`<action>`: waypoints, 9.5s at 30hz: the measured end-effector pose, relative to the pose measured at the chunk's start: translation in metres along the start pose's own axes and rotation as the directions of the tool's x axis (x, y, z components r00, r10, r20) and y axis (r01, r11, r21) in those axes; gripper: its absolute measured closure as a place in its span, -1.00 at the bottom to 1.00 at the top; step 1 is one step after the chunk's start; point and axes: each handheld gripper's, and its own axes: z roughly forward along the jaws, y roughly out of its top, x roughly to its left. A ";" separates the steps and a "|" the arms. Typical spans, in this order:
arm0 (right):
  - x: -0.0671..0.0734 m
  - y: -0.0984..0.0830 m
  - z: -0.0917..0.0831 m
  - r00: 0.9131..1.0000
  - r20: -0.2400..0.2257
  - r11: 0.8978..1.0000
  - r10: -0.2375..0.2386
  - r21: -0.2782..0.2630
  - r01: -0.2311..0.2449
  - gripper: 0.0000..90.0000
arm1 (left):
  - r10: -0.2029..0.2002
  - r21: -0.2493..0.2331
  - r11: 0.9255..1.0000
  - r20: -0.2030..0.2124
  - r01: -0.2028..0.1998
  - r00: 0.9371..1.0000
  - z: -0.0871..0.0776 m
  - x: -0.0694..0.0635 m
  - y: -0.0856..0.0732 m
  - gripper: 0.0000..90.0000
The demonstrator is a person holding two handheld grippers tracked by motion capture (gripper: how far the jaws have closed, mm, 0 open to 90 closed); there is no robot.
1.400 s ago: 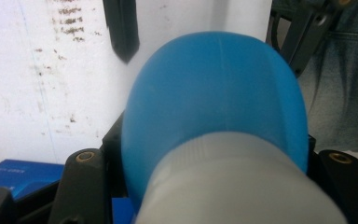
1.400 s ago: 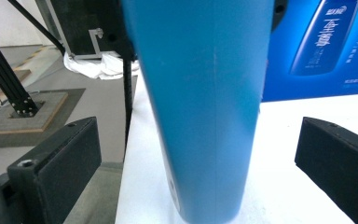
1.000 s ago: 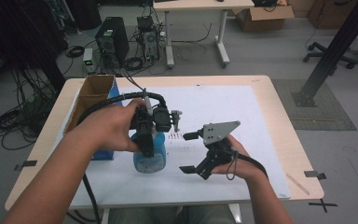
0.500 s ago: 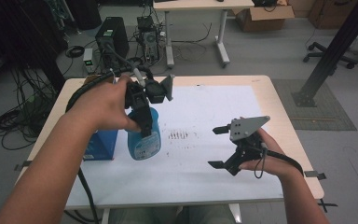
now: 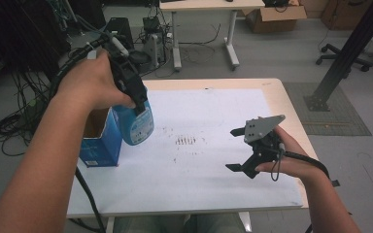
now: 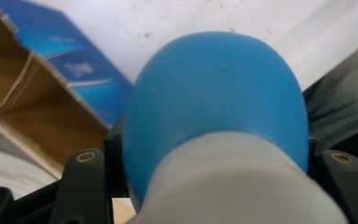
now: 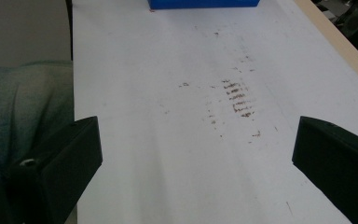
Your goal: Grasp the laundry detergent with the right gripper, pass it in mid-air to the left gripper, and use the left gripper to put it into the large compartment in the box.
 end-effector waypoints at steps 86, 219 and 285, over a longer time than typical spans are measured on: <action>-0.017 0.004 -0.007 0.999 -0.046 0.975 -0.005 0.222 0.015 -0.94 | -0.598 0.012 0.801 0.031 0.598 0.801 0.072 0.148 -0.055 -0.13; -0.013 -0.005 -0.010 0.998 -0.055 0.978 0.011 0.209 0.001 -0.94 | -0.525 -0.008 0.851 -0.004 0.525 0.851 0.067 0.108 -0.044 -0.93; -0.055 0.039 -0.004 0.991 -0.128 0.859 -0.043 0.501 0.102 -0.92 | 0.658 -0.023 0.752 0.105 -0.659 0.746 0.056 -0.047 0.017 -0.99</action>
